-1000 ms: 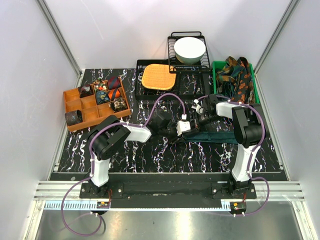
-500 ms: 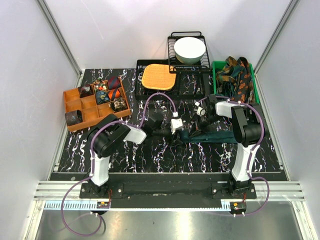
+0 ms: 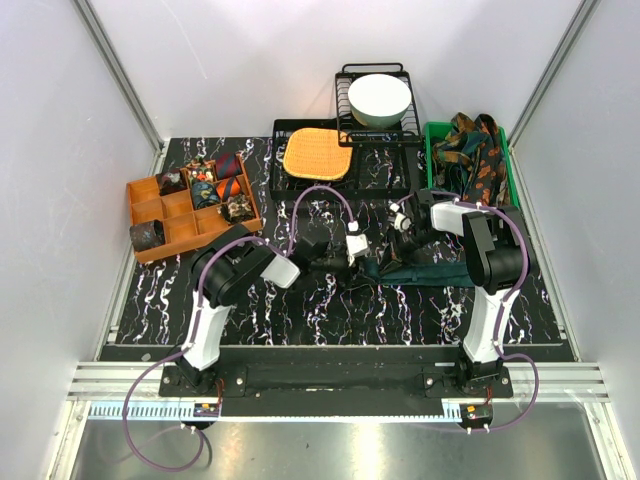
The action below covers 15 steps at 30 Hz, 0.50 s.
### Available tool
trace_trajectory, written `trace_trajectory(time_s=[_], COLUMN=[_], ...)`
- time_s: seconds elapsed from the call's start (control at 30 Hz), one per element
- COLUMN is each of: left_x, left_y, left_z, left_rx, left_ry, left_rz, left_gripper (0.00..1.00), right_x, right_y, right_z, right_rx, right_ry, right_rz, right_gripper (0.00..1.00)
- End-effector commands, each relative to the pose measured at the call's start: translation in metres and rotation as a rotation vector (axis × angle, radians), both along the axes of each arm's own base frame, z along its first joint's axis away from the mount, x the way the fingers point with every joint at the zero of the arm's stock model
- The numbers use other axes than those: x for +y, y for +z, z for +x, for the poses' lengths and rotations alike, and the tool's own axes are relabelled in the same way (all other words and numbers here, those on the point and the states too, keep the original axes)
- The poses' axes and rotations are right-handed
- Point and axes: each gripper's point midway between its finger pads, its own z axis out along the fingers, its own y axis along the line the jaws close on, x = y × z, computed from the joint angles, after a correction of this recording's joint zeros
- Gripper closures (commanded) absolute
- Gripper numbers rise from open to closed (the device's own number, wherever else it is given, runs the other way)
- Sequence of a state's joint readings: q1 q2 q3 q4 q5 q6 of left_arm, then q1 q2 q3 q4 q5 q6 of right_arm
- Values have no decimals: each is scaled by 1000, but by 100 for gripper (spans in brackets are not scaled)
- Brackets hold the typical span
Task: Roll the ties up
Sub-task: Roll the tie at the center of the board.
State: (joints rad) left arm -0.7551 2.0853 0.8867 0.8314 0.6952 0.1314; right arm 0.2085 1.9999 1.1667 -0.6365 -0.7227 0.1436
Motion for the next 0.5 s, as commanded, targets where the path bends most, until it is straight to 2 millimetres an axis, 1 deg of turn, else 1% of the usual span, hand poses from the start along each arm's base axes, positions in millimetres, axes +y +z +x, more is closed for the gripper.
trace_trajectory(time_s=[0.0,0.03,0.07,0.13,0.17,0.2,0.23,0.27,0.3,0.33,0.37,0.4,0.43,0.47], left_x=[-8,-7,-3,-2,5,4,8,19,23,34,41,46,56,61], left_y=[-14,-16,-23,-25,-36,-39,-42,-52,-53,-62,-65,-65,-72,-74], left_z=[-5,-5,-6,-5,-7,-6,-8,-12,-12,-19,-19,-19,-25,-27], left_rx=[-13,-13,-1,-10,18,-1,5,32,10,42,23,15,31,26], left_ry=[-35,-34,-26,-27,-14,-26,-27,-20,-25,-34,-40,-39,-43,-49], left_rz=[37,49,80,110,169,202,240,307,333,392,428,453,501,524], left_gripper=[46,46,47,52,53,57,60,62,65,66,67,68,69,69], right_x=[-19,-19,-19,-17,-16,-14,-13,-8,-8,-7,-6,-6,-10,-11], right_y=[-30,-30,-30,-30,-29,-27,-24,-18,-14,-8,1,6,16,23], right_z=[8,8,8,7,8,8,7,10,11,10,14,14,17,17], right_rx=[-50,-49,-49,-43,-41,-34,-26,-32,-31,-23,-32,-29,-28,-29], right_ry=[8,7,8,5,5,3,4,8,6,3,5,5,-7,-7], right_rz=[-155,-152,-151,-142,-135,-119,-111,-90,-82,-70,-47,-34,-22,0], right_gripper=[100,100,100,100,100,100,100,100,96,92,86,83,80,72])
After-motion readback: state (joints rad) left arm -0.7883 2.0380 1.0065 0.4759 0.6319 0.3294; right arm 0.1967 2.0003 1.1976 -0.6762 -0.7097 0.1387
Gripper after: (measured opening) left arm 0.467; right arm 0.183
